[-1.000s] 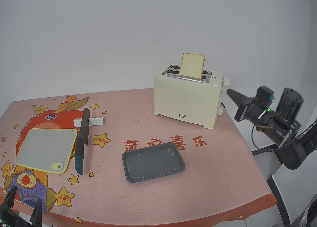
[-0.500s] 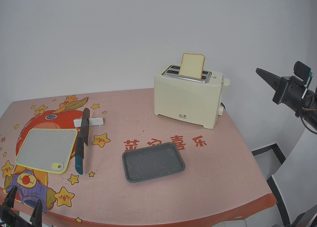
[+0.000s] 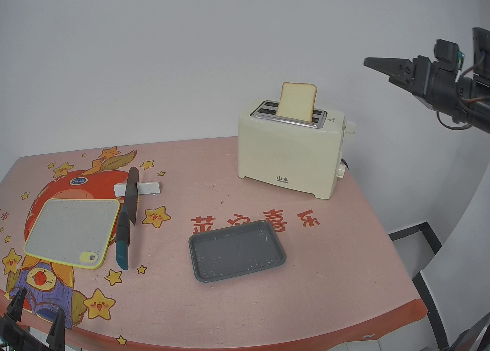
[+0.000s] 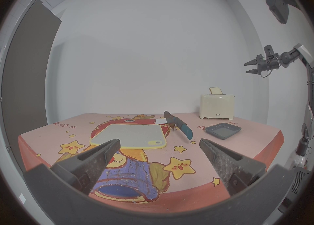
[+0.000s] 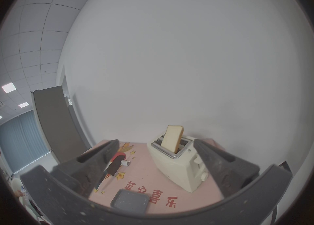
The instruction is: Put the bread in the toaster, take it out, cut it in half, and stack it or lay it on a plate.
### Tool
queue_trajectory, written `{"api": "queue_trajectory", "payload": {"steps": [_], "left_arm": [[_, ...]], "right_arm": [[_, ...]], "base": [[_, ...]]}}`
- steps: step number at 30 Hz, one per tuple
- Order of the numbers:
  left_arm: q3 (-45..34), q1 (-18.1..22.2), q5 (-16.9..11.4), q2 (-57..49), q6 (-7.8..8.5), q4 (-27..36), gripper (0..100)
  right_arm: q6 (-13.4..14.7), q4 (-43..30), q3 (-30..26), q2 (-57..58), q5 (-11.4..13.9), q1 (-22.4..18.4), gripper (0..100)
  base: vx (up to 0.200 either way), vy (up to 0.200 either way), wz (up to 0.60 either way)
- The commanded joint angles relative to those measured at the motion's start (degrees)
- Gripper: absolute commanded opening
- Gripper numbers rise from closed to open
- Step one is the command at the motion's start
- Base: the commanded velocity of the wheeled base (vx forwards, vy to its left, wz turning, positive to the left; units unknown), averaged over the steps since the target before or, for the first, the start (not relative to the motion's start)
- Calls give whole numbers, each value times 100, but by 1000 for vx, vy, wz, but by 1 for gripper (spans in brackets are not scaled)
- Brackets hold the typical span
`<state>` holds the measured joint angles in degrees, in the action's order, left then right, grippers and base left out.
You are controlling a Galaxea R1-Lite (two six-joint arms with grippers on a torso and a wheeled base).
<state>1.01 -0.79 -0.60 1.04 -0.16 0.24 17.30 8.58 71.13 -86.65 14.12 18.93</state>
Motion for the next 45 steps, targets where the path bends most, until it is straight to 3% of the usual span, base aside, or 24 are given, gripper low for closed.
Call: {"api": "queue_trajectory", "payload": {"steps": [1,5,21,45], "left_arm": [[-92,0,25,-51,-2,2,100],[-92,0,16,-51,-2,2,100],[-92,0,7,-51,-2,2,100],[-92,0,7,-51,-2,2,100]], "right_arm": [[-95,-375,771,-977,311,49,100],[-499,-586,1140,-1434,276,146,100],[-587,-612,2722,-2910,188,-56,100],[-693,-498,3381,-3807,206,-100,100]], "base": [[0,0,0],[0,0,0],[0,0,0],[0,0,0]]}}
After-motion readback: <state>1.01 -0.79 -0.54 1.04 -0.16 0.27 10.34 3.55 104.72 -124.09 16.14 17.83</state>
